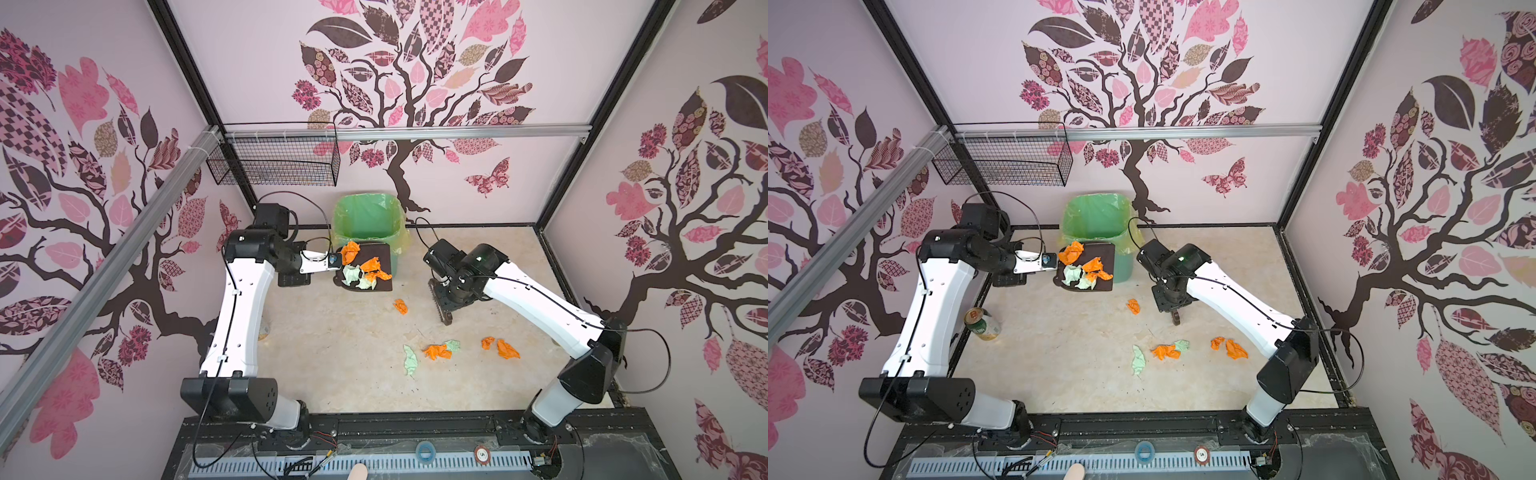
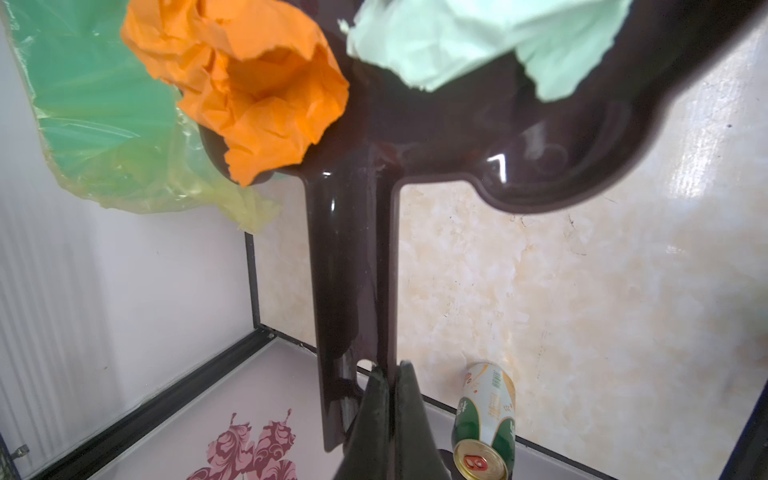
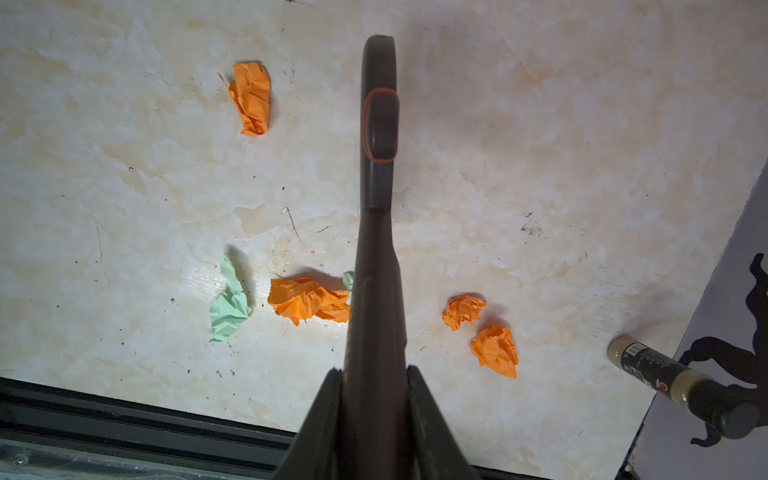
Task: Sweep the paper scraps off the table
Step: 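Lift the loaded dustpan toward the green bin with the left gripper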
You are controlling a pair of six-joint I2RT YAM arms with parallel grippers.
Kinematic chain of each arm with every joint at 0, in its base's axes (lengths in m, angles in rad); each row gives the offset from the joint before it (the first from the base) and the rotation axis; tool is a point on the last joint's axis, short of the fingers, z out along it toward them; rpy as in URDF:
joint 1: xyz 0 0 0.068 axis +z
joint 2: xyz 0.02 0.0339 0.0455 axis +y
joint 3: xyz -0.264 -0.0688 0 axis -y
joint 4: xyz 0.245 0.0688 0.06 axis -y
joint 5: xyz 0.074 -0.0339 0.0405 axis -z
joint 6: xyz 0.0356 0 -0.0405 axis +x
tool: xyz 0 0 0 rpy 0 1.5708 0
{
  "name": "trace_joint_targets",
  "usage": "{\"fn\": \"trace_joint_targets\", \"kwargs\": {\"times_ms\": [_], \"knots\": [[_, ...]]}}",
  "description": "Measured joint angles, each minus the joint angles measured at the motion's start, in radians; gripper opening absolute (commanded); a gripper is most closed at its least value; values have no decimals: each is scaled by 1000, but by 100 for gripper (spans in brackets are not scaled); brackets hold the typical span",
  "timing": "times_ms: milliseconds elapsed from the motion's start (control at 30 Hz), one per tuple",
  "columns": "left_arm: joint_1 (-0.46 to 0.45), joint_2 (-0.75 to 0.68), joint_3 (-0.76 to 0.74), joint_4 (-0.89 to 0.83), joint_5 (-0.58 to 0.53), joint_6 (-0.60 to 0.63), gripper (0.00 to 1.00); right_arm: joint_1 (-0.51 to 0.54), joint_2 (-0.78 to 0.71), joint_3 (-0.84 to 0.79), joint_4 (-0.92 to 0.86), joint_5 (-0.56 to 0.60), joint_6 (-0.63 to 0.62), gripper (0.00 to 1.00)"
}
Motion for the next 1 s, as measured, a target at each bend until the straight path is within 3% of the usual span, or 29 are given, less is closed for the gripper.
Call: {"fn": "trace_joint_targets", "kwargs": {"times_ms": [267, 567, 1000], "knots": [[13, 108, 195, -28, 4, -1, 0, 0, 0, -5, 15, -4, -4, 0], [68, 469, 738, -170, 43, -26, 0, 0, -22, -79, 54, -19, -8, 0], [71, 653, 873, -153, -27, -13, 0, 0, -48, -137, 105, -37, -20, 0]]}}
